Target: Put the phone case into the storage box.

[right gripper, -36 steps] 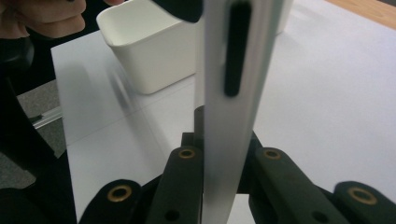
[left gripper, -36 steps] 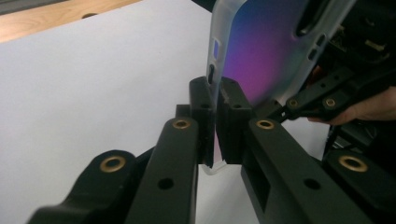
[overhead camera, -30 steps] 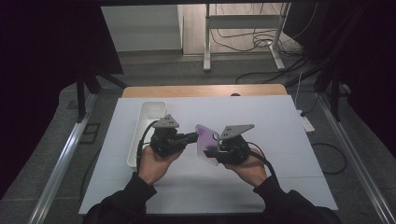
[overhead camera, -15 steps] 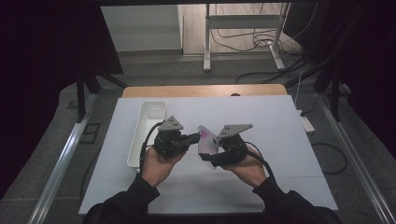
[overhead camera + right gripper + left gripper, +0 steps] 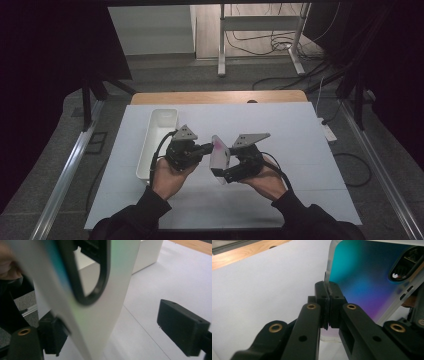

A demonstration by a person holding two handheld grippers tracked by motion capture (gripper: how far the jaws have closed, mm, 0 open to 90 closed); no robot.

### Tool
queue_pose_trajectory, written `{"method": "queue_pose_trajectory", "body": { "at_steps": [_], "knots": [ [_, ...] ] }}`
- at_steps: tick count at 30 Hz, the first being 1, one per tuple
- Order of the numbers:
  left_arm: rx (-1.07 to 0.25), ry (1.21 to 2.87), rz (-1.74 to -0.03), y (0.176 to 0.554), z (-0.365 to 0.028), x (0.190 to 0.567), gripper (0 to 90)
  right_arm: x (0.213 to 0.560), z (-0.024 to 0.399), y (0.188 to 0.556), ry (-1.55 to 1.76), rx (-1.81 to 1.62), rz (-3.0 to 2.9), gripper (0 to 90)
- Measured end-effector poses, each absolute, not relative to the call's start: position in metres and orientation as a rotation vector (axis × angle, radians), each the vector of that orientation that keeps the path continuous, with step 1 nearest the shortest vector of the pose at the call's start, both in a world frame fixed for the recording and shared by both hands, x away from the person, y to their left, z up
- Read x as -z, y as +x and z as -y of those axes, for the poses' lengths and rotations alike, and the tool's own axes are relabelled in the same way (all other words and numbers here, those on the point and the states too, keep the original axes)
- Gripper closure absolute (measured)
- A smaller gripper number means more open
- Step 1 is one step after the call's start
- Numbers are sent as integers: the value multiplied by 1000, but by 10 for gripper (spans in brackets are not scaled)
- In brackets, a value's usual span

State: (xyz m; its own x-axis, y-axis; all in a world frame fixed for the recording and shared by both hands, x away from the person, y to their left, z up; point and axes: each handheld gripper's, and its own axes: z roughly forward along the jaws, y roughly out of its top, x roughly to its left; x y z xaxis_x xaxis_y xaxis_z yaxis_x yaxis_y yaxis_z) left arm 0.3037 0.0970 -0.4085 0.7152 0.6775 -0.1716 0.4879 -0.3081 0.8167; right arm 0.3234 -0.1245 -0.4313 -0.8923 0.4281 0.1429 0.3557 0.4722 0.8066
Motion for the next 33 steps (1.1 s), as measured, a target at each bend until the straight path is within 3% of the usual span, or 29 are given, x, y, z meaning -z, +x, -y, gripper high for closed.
{"method": "queue_pose_trajectory", "body": {
  "at_steps": [17,33],
  "knots": [
    [-251,1964,-927,310,-110,409,883,429,143,322,708,-1320,-2646,24],
    [-269,1962,-945,316,-123,407,883,429,168,319,730,-1258,-2643,0]
  ]
}}
